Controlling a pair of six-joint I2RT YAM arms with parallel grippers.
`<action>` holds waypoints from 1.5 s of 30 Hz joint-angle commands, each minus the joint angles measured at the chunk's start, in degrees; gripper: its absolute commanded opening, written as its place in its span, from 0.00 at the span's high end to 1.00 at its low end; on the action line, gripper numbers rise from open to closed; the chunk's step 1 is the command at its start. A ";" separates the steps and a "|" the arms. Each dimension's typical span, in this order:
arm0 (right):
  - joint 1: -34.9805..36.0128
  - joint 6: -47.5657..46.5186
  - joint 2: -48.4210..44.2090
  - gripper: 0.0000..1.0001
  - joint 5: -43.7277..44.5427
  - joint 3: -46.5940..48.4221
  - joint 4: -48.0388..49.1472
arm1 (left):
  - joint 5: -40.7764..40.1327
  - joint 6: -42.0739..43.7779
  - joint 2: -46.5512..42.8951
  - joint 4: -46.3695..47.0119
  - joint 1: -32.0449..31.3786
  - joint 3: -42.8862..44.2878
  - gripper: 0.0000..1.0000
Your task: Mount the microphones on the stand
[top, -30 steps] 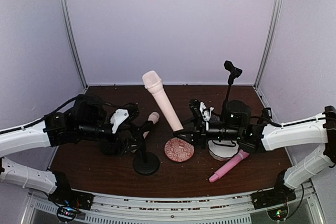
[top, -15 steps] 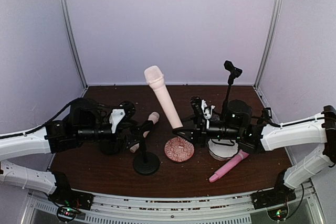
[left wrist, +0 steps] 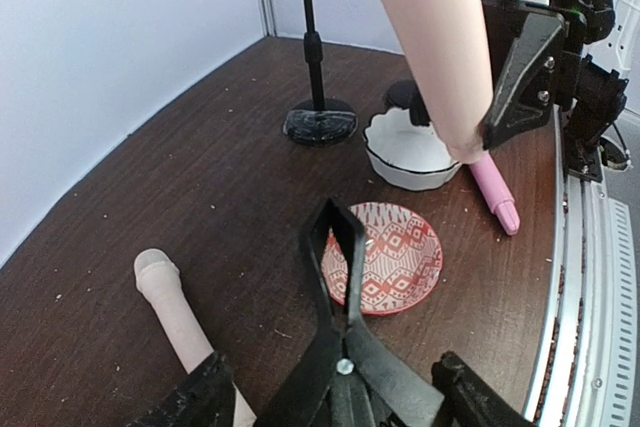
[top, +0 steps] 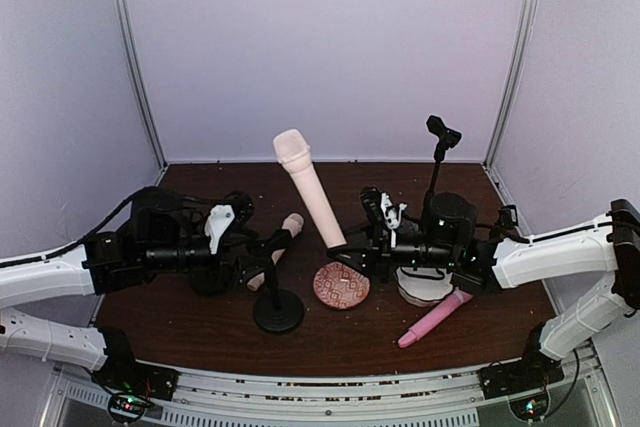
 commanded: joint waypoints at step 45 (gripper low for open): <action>4.79 -0.57 20.02 0.92 -3.95 6.14 14.05 | 13.95 -1.69 -2.46 19.22 3.12 -9.01 0.67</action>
